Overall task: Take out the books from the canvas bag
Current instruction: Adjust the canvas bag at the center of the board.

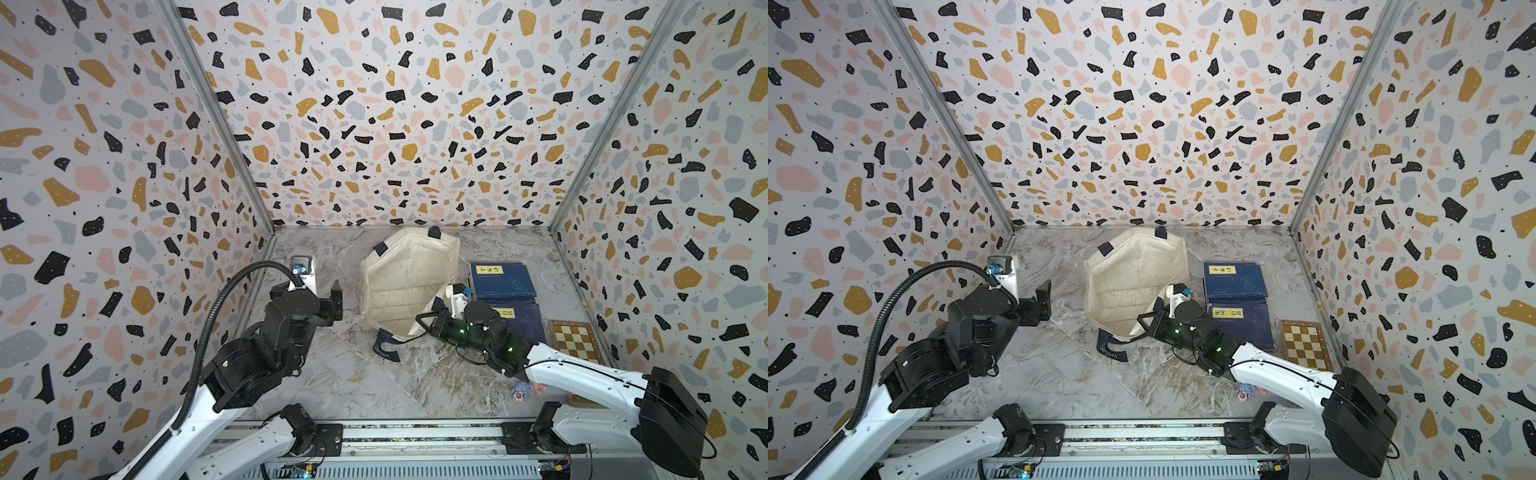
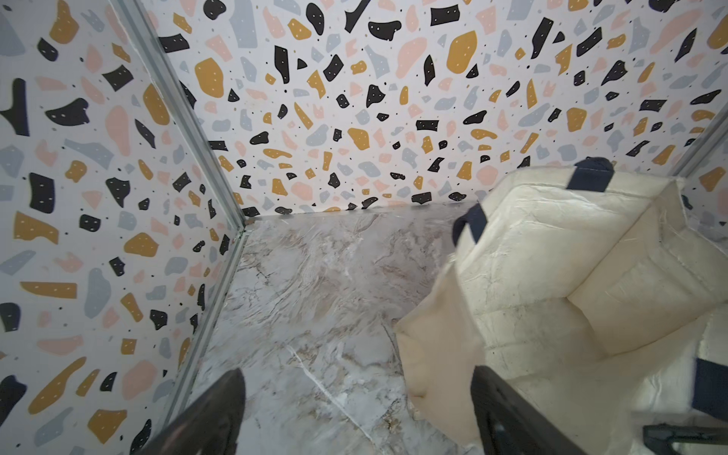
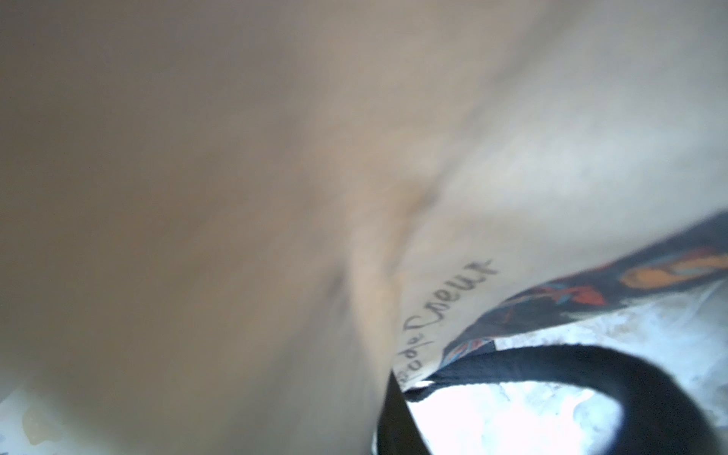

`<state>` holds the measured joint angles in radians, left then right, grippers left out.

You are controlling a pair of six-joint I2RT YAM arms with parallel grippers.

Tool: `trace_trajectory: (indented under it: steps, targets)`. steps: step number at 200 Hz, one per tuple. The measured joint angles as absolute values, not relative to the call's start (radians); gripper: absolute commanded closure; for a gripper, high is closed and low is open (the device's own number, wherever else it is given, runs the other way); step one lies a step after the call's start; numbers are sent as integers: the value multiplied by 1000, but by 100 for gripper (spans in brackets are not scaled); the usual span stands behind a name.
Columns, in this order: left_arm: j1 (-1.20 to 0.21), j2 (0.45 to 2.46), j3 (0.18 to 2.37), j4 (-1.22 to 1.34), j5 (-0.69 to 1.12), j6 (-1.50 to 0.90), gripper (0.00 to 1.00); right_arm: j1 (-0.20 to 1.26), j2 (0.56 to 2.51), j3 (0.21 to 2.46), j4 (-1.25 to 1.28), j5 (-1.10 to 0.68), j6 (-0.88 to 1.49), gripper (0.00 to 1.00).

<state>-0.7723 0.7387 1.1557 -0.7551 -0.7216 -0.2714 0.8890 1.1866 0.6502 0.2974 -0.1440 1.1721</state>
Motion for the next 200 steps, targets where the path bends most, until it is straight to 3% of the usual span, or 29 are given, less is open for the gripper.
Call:
trace_trajectory:
  steps: [73,137,183,191,200]
  targets:
    - [-772,672,1096,-804,-770,-265,7,871,1187,698,271,-184,1179,40]
    - [-772,643,1024,-800,-769,-263,0,870,1161,755,183,-196,1133,24]
    - [-772,638,998,-786,-768,-261,1,870,1135,852,78,-195,1051,11]
    - [-772,636,992,-781,-768,-260,1,870,1132,877,55,-194,1027,0]
    - [-772,633,986,-778,-767,-258,1,870,1129,908,28,-191,998,1]
